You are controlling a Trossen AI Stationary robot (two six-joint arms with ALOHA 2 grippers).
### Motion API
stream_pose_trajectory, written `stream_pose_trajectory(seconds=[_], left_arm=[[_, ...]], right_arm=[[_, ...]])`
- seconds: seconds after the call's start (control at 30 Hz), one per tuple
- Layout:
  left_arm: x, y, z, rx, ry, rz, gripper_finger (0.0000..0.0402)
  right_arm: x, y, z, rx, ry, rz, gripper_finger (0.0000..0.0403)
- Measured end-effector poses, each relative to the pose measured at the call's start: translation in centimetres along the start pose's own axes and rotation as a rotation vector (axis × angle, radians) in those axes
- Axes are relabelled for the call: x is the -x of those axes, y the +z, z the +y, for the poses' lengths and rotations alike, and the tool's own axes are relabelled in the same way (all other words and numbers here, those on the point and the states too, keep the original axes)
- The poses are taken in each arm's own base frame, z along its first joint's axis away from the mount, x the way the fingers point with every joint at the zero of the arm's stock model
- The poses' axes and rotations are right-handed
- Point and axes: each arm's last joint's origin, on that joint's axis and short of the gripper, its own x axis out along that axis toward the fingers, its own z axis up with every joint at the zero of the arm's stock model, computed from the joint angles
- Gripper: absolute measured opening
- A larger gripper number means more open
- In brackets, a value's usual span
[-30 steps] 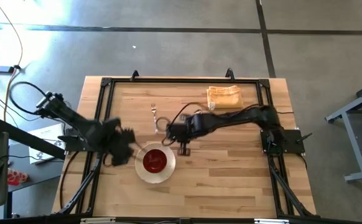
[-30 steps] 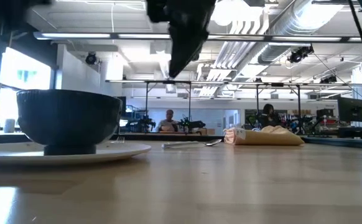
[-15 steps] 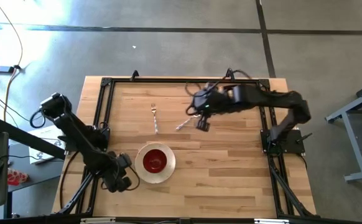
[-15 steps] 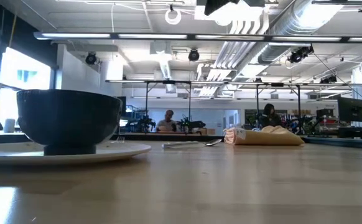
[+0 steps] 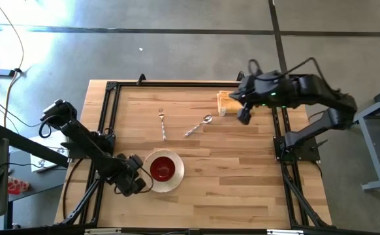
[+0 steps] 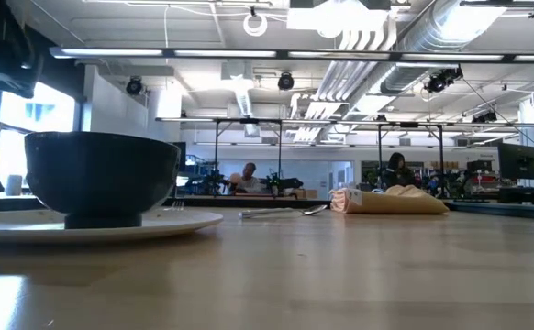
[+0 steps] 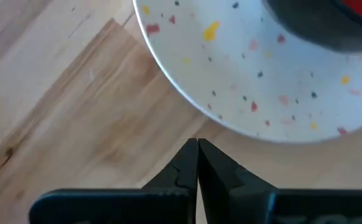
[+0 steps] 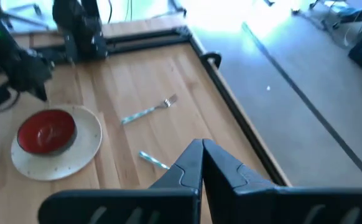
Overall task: Set table place
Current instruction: Move the white plate to the middle of the table
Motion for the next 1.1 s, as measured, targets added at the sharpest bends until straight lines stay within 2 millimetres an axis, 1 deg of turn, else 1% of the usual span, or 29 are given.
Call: stream_pose_trajectory(seconds=[0.13, 0.27, 0.4, 0.67, 0.93, 1.0, 1.1], left_arm=[[-1.5, 0.5, 0.5, 0.016, -0.04, -0.008, 0.0], [-2.8, 1.0, 0.8, 0.038, -0.108, -0.022, 0.0], [-3.0, 1.8, 0.7, 0.026, -0.125, -0.025, 0.0], [-3.3, 4.2, 0.2, 0.018, -0.202, -0.118, 0.0], [-3.9, 6.5, 0.6, -0.017, -0.21, -0.133, 0.0], [-3.8, 7.0, 0.6, -0.025, -0.204, -0.144, 0.0], [-3.0, 8.2, 0.0, -0.057, -0.22, -0.176, 0.0]], right_arm=[[1.8, -0.3, -0.8, -0.022, 0.001, -0.039, 0.0], [2.3, -0.5, -1.0, -0.022, 0.002, -0.042, 0.0], [2.3, -0.6, -1.0, -0.012, 0.001, -0.029, 0.0], [2.3, -0.8, -1.1, 0.001, -0.033, -0.012, 0.0], [2.3, -1.0, -1.2, 0.014, -0.04, 0.0, 0.0], [2.4, -1.0, -1.2, 0.015, -0.04, 0.001, 0.0], [2.4, -1.0, -1.2, 0.026, -0.041, 0.007, 0.0]])
